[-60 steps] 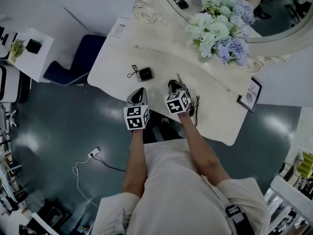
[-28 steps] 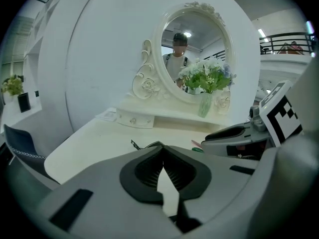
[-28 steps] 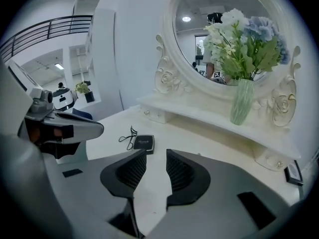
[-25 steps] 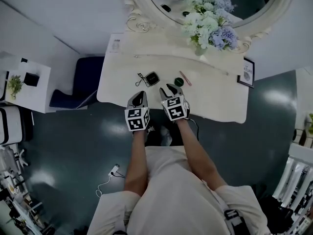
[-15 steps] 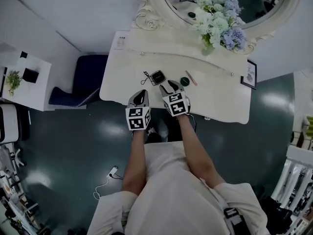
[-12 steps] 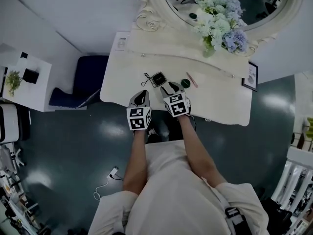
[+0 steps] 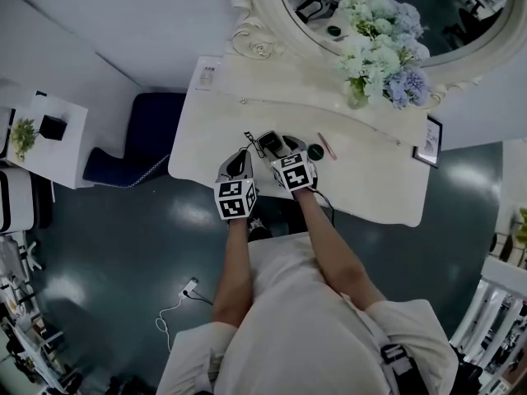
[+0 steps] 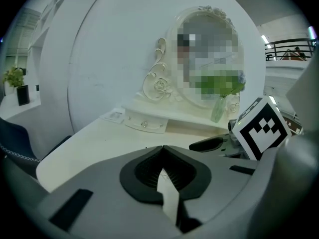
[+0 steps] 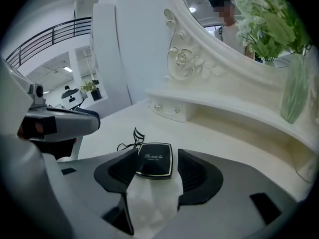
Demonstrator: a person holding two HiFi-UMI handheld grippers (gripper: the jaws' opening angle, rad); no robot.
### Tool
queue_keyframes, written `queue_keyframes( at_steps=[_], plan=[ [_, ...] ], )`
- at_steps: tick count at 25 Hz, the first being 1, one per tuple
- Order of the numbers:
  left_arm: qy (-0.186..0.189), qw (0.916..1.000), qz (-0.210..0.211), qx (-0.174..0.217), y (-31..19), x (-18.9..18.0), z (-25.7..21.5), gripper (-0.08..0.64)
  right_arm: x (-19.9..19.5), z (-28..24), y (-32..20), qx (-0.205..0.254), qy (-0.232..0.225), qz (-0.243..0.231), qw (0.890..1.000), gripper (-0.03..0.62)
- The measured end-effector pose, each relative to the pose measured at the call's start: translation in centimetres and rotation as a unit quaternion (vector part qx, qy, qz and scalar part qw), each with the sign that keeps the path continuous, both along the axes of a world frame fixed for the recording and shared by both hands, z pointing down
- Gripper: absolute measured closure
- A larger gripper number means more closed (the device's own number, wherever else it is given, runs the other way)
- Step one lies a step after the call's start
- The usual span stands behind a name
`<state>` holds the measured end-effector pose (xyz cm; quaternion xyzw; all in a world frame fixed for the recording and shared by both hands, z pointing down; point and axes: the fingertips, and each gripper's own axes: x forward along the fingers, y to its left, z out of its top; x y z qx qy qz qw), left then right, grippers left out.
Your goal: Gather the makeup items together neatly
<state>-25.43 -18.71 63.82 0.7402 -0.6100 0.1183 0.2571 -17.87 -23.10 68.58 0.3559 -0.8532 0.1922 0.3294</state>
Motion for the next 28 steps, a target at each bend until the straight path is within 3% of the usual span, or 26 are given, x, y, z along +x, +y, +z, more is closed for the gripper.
queue_keyframes(
  at_steps=[13, 19, 28],
  plan=[
    [-0.003, 0.9995, -0.021, -0.022, 0.6, -2.0, 1.5, 0.545, -2.0, 2.5, -0.4, -0.037, 0.006, 0.007, 0.999, 0.295],
    [-0.004, 0.9995, -0.021, -0.024, 1.3, -2.8, 1.7, 0.545, -2.1, 2.8, -0.3, -0.019, 0.030, 0.009, 0.999, 0.287],
    [-0.001, 0.9996, -0.018, -0.020, 1.3, -3.3, 1.3, 0.545, -1.8, 2.0, -0.2, -0.017, 0.026, 0.016, 0.999, 0.285]
  ],
)
